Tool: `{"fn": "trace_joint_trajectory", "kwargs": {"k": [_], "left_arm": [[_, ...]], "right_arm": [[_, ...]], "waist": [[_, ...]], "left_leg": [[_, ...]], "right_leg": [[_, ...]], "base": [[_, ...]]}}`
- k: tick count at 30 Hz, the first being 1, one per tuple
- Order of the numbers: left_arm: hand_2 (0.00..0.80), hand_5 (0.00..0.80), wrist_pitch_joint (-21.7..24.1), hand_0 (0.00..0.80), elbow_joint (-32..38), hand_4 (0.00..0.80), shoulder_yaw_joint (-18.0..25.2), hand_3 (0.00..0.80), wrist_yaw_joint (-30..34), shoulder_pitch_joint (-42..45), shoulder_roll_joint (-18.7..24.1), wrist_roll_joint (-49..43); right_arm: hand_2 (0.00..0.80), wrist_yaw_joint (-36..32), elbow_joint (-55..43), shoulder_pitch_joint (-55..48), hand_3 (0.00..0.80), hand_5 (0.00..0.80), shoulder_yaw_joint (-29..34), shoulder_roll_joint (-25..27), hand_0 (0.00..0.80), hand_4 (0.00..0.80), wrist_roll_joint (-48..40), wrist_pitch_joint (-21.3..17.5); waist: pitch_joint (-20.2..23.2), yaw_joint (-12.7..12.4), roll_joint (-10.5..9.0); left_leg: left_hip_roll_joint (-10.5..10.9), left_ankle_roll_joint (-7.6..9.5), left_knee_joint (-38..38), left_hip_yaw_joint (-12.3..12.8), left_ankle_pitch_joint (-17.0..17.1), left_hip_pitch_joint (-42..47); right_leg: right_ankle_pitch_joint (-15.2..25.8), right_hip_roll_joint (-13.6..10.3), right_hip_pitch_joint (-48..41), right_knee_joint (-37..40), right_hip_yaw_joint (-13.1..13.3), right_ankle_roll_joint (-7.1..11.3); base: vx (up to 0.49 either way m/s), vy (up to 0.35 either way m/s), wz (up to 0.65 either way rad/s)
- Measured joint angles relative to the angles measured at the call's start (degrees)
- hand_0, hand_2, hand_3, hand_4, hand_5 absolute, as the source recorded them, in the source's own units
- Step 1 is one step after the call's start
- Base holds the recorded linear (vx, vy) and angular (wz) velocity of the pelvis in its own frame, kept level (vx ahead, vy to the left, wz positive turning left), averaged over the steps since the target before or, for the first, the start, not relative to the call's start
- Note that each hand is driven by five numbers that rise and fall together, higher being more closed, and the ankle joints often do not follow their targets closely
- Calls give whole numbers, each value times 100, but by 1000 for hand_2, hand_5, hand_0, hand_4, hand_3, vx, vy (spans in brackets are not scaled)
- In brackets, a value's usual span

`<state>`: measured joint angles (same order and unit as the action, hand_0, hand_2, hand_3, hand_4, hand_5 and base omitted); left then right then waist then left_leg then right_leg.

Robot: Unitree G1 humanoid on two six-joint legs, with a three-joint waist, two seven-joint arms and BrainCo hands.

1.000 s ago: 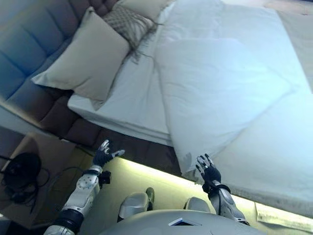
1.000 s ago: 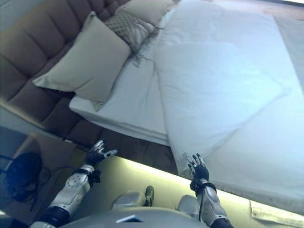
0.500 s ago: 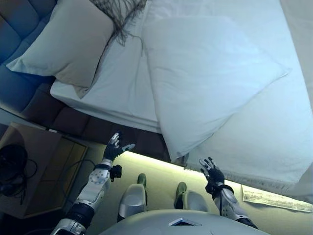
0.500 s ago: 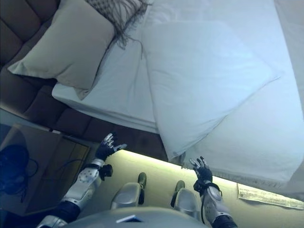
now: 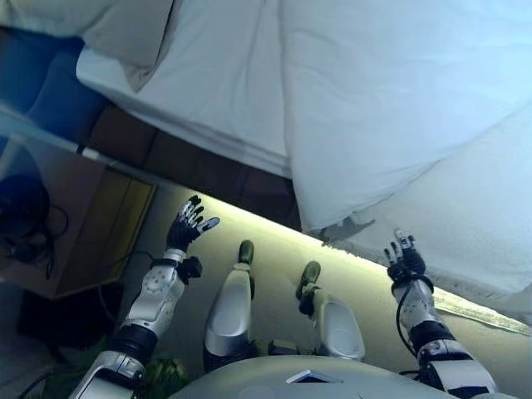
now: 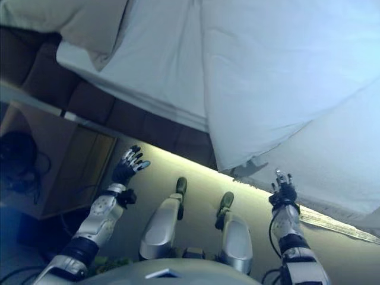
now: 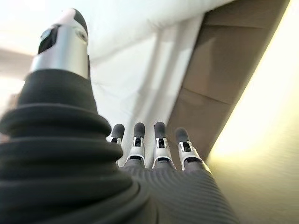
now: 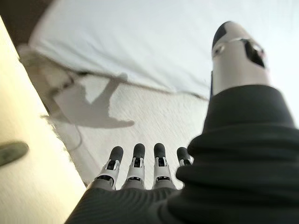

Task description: Make the bed neatly

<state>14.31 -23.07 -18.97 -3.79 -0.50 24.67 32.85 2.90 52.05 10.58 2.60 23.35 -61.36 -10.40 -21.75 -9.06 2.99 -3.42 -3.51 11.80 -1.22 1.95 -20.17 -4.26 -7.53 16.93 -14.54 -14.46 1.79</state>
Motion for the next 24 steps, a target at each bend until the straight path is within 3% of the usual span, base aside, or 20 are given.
{"fn": "trace_joint_trajectory", "kwargs": {"k": [4,12,24], "left_arm": [[0,0,40,0,63,0,5,0,38,30,37,65],[0,0,183,0,126,0,46,0,191,-208,125,232],[0,0,292,0,502,0,44,0,276,-215,390,300]], "right_arm": [[0,-233,388,512,0,0,127,492,0,0,-149,176],[0,-168,847,1301,0,0,381,891,0,0,-812,401],[0,492,1633,2351,0,0,802,2257,0,0,-1174,720]], "waist": [[-156,-141,58],[-486,-214,180],[-670,-442,355]], "left_leg": [[51,22,136,33,-68,-118],[80,52,292,-57,-60,-623],[347,188,167,-116,40,-779]], "right_leg": [[38,-58,254,-141,220,13],[147,-86,661,-186,146,62],[167,-365,891,-270,85,189]], "base": [[-46,27,-28],[-59,-9,2],[-22,55,5]]}}
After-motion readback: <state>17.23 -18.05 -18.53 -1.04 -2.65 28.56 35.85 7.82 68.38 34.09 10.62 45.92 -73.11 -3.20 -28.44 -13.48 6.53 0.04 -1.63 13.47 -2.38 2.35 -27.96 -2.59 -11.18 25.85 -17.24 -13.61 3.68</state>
